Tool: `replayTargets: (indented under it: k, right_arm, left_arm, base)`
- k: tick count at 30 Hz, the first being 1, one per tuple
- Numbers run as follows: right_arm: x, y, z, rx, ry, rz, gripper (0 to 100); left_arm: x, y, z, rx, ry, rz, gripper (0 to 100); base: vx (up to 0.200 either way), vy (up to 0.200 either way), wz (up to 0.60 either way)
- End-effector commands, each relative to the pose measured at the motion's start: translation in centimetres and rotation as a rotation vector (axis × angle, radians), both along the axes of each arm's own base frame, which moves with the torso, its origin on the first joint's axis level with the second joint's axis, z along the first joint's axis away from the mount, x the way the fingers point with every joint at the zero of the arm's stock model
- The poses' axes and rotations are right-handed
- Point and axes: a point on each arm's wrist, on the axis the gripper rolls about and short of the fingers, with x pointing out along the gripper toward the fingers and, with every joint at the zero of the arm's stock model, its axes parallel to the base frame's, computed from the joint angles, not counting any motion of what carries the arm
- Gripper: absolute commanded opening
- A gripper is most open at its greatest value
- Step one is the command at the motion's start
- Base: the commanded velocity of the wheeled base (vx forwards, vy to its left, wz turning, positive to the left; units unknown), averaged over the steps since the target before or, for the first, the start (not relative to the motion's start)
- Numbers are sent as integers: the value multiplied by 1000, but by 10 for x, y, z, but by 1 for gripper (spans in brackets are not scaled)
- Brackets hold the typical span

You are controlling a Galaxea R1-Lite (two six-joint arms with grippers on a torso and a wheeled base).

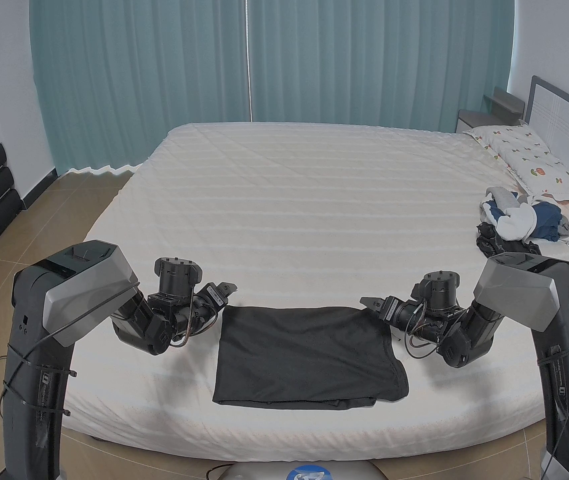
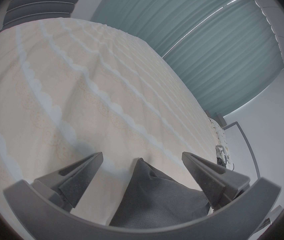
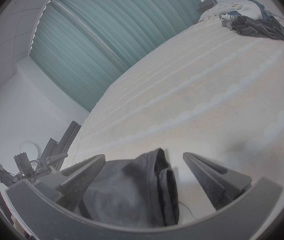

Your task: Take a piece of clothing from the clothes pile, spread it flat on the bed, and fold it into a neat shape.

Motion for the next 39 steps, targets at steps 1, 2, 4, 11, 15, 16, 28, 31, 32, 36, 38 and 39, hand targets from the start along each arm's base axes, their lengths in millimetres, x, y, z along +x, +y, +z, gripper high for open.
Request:
replayTargets:
  k: [1,2,4,11,15,16,28,31,32,36,38,39]
  right_arm:
    - [10,3,-9,-5,-17,-21,0]
    - [11,3,-8,-5,-22,-26,0]
    - [11,3,-8,-6,-24,-28,0]
    - [11,-1,-7,-4,-25,-35,0]
    - [12,-3,-7,-2,-29,-42,0]
    - [14,-5,-7,3,-32,-50,0]
    - [20,-14,-3,68,-28,-115,0]
    - [22,-17,-4,71,-28,-124,0]
    - [23,-17,-5,70,-30,-128,0]
    - [23,-19,-8,62,-27,-149,0]
    - [23,-19,-10,62,-22,-149,0]
    - [23,-19,-11,60,-21,-149,0]
  left_arm:
    - [0,0,0,1,-1,-1,100]
    - [0,0,0,1,-1,-1,100]
    - [0,0,-1,1,-1,-1,100]
    - [1,0,-1,1,-1,-1,100]
    - [1,0,-1,1,-1,-1,100]
    - [1,0,-1,1,-1,-1,100]
    - [1,0,-1,1,-2,1,100]
    - [1,0,0,1,-4,-1,100]
    - [1,-1,0,0,-5,-1,100]
    - [2,0,0,2,-6,0,100]
    - [2,0,0,2,-6,0,100]
    - [2,-1,0,2,-7,0,100]
  base:
    - [0,0,0]
    - [0,0,0]
    - [0,0,0]
    - [0,0,0]
    - [0,0,0]
    - [0,0,0]
    - [0,0,0]
    - [0,0,0]
    - [0,0,0]
    - [0,0,0]
    - [0,0,0]
    - [0,0,0]
